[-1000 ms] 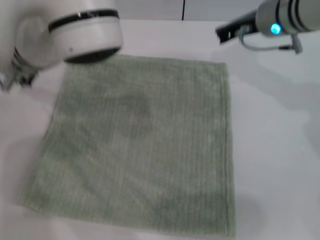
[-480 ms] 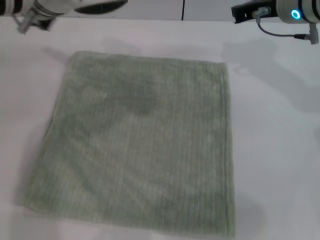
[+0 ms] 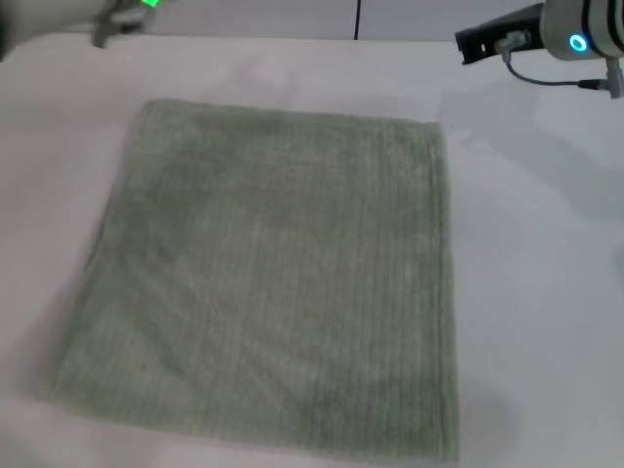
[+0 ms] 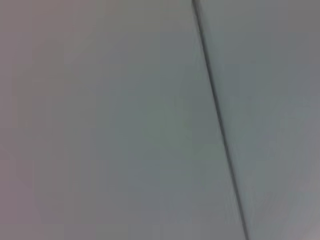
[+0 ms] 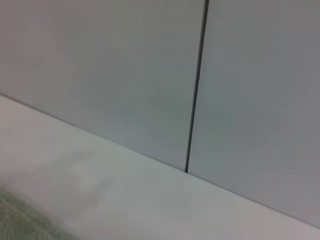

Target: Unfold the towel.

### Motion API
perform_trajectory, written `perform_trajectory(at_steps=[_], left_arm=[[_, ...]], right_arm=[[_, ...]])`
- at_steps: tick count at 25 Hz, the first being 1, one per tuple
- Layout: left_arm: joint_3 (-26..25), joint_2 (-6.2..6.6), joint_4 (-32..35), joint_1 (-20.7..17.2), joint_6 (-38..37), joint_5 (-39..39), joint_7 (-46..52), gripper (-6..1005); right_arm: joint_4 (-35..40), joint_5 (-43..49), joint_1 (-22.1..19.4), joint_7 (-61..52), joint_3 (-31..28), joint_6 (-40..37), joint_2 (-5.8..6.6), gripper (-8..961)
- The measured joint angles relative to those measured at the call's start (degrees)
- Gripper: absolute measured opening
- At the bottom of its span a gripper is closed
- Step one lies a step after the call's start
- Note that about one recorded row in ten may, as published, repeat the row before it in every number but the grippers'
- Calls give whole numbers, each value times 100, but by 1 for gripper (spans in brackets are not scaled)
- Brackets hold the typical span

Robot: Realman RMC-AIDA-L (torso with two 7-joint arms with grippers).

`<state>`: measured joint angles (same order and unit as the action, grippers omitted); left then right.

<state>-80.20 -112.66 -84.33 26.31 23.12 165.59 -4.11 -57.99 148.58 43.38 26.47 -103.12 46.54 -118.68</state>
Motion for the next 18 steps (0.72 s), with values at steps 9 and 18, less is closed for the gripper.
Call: perform_trajectory(at_steps=[9,18], left_arm=[[-458,-549,1249,-1113,-4686,-492,-2087,640],[-582,-577,5544,-327,-7960,-903,-136,642]], right_arm=[[-1401,-1032,-1269,638,418,-1073,-50,-1],[-2653,-4370,-3933,3907,2037,-5698,-39,-1]])
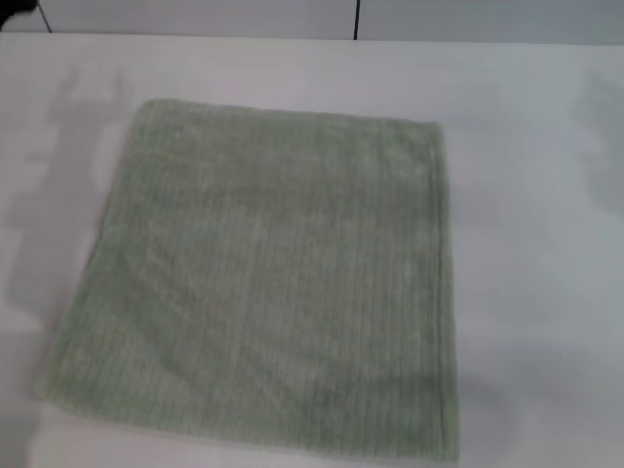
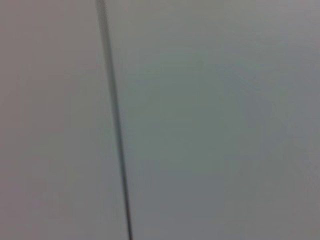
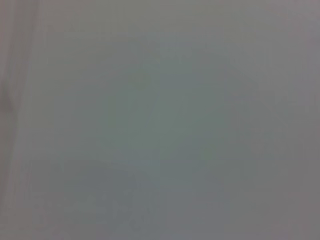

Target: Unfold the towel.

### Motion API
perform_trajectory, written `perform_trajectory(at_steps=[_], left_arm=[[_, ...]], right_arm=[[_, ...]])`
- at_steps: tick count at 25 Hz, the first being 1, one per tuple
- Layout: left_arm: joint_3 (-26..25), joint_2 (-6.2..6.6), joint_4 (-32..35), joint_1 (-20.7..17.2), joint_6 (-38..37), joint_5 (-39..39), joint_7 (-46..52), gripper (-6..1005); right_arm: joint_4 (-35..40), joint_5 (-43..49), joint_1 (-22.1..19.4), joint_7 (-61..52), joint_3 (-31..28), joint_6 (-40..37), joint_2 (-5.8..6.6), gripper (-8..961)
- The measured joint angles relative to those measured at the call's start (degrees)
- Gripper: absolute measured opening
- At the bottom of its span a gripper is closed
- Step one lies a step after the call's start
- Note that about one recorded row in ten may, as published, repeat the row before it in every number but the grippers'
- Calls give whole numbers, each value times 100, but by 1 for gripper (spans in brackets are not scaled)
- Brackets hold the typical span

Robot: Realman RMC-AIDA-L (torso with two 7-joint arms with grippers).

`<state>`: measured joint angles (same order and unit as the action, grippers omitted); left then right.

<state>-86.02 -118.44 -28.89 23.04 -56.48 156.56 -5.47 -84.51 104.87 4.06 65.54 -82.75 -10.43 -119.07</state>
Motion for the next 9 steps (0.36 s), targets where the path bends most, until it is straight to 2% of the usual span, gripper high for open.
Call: perform_trajectory(at_steps=[2,3,4,6,7,8,9], left_arm=[[-25,3,221,46,-46,-17,85,643],[-25,3,221,46,-46,-17,85,643],[-54,1,337,38,-82,-25,119,643],[-63,-4,361,10,-112,-29,140,643],[-63,-6,376,0,-131,-29,157,643],[-63,-6,376,0,-131,-29,157,643],[-62,-2,430,8,-155,-29,194,643]], right_arm=[[161,151,-269,15,474,-1105,14,-1],[161,151,-269,15,474,-1105,14,-1],[202,387,-309,-177,651,-1442,21,-1],[357,1293,-351,-896,1035,-2292,29,-1],[828,2565,-297,-1908,1354,-3372,24,-1],[828,2565,-297,-1908,1354,-3372,24,-1],[1203,3232,-230,-2474,1473,-4005,19,-1]])
